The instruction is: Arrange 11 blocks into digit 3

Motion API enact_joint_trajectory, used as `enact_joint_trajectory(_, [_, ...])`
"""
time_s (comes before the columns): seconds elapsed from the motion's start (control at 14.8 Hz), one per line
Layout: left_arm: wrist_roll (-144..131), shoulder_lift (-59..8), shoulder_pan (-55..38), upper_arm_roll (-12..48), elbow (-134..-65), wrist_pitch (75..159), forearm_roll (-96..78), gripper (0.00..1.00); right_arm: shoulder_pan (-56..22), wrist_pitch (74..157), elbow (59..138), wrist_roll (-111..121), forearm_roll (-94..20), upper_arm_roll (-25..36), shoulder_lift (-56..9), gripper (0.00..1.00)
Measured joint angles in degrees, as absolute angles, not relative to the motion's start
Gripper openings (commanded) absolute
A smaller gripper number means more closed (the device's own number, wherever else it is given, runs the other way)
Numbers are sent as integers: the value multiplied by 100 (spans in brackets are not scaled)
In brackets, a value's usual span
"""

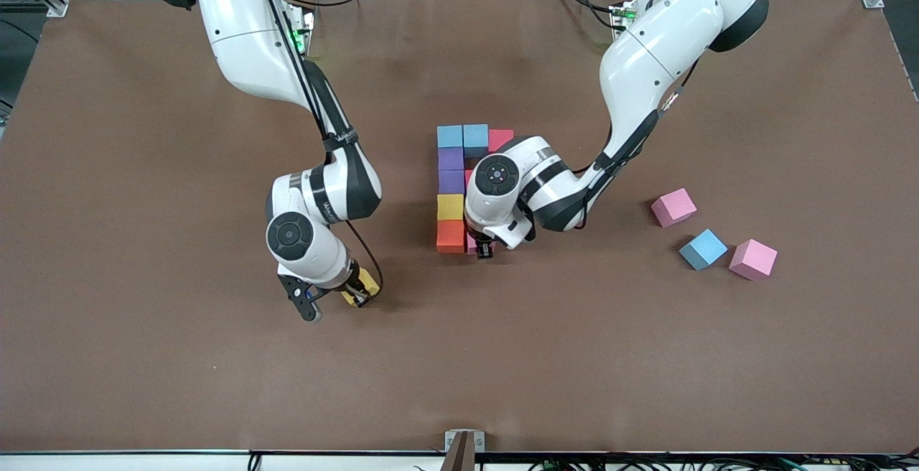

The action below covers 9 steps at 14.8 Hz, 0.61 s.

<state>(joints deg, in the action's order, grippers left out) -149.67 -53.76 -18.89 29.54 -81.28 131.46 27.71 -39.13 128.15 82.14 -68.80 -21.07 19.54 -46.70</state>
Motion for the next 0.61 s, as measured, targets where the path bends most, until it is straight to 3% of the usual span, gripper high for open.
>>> enact_joint_trajectory(0.47, [-14869, -5377, -1928, 2906, -8110, 13189, 2771, 44, -4096, 12809, 8214, -7476, -2107, 1974, -4670, 0])
enact_joint_trajectory(0.54, [-14865, -5377, -1929, 2906, -8109, 13190, 2771, 48, -4096, 12809, 8214, -7478, -2107, 1981, -4670, 0])
enact_joint_trajectory(0.61, [-14863, -5377, -1929, 2905, -8108, 13190, 2771, 65, -4096, 12809, 8213, -7479, -2107, 1984, -4667, 0])
